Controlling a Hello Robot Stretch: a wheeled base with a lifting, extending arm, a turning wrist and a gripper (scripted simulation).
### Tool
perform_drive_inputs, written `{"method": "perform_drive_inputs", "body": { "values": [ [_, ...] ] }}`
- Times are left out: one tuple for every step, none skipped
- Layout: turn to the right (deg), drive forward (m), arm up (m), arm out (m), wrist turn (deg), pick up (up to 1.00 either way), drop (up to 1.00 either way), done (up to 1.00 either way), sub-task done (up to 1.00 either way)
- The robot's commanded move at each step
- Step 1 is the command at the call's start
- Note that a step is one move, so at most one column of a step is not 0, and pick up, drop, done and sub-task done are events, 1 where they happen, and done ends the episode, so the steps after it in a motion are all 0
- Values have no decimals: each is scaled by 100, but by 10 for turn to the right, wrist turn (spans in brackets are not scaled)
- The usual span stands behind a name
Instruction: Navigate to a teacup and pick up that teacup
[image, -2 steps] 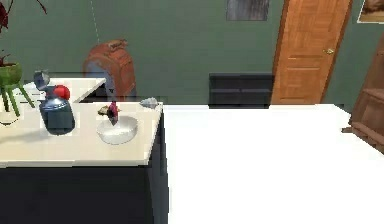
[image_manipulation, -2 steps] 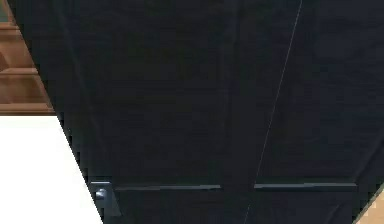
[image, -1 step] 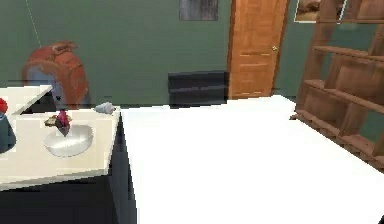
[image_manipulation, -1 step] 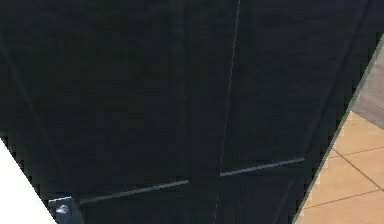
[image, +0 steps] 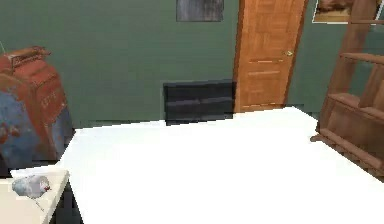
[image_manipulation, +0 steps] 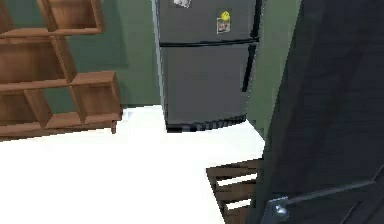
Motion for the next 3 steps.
{"method": "perform_drive_inputs", "body": {
  "values": [
    [-150, 0, 0, 0, 0, 0, 0, 0, 0],
    [0, 85, 0, 0, 0, 0, 0, 0, 0],
    [390, 0, 0, 0, 0, 0, 0, 0, 0]
  ]
}}
